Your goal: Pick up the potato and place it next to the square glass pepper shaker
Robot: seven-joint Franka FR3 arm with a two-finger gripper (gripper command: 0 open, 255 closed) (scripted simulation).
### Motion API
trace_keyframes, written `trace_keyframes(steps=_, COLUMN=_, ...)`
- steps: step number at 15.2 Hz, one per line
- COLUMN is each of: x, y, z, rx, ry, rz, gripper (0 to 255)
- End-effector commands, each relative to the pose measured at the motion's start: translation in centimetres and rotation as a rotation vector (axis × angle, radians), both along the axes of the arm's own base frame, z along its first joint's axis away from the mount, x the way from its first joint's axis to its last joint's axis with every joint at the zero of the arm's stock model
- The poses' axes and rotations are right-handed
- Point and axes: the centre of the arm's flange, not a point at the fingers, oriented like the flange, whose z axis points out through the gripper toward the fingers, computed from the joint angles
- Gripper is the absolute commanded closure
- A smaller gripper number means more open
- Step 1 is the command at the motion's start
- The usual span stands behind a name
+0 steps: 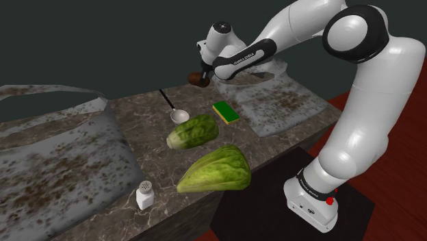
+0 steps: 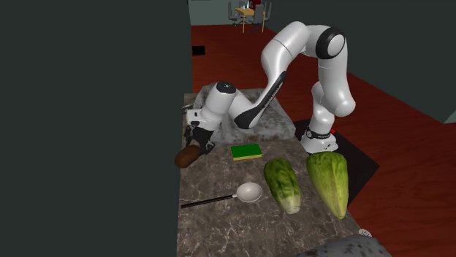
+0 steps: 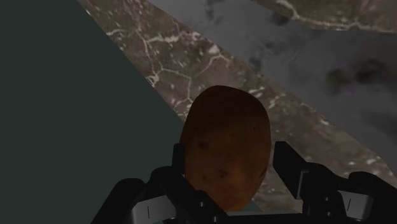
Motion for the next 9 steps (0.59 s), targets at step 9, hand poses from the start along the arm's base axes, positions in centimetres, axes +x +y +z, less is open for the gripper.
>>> trace_keyframes(steps=9, x=-0.2, y=0.3, z=2.1, rx=0.002, ry=0.012, rz=0.006, gripper=255)
